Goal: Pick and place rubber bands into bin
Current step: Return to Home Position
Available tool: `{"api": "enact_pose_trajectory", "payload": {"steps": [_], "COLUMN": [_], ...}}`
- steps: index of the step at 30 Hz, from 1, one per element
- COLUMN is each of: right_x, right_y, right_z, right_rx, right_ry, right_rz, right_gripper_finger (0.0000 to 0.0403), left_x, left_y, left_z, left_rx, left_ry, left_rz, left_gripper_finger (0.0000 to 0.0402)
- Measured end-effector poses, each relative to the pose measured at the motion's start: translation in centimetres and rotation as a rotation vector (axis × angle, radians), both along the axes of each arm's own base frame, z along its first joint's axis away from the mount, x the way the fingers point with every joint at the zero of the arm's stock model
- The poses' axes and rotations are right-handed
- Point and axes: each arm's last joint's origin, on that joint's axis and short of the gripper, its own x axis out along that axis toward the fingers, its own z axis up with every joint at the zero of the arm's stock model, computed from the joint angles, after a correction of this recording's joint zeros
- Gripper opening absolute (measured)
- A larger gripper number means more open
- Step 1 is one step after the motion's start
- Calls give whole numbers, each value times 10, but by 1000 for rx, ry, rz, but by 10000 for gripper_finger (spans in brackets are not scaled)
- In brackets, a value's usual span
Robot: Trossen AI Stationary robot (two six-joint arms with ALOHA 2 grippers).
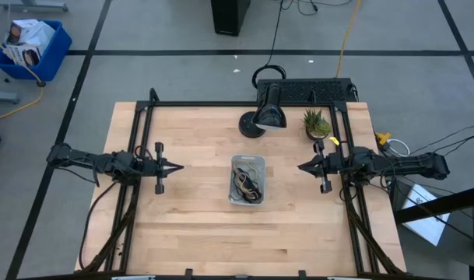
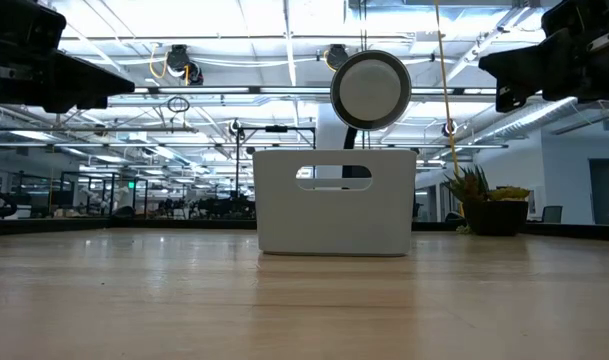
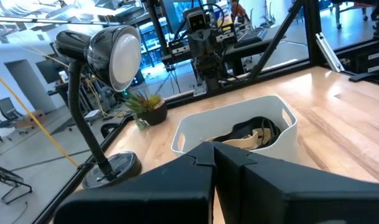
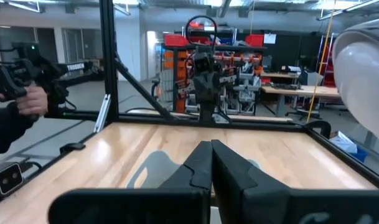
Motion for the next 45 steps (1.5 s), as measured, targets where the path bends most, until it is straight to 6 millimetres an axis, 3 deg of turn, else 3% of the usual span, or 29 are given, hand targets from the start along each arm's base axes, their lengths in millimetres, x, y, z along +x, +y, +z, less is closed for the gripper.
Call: {"api": "enact_pose_trajectory", "payload": {"steps": [11,25,35,45], "right_x": [0,0,0,0], "right_y": [0,0,0,0], "right_z": [0,0,0,0], "right_rx": [-10,-11,-11,-11], "right_ry": [3,3,3,3], "right_rz": [-3,-3,-3,-4], "right_gripper_finger": [0,0,0,0], "left_x": [0,0,0,0], "left_y": [0,0,0,0], "left_z": [0,2,3,3], "left_rx": [-25,-31,-31,-31], "left_ry": [0,-30,-32,-33], "left_rz": [0,0,-1,-2], "left_gripper_finger": [26,3,43,46]}}
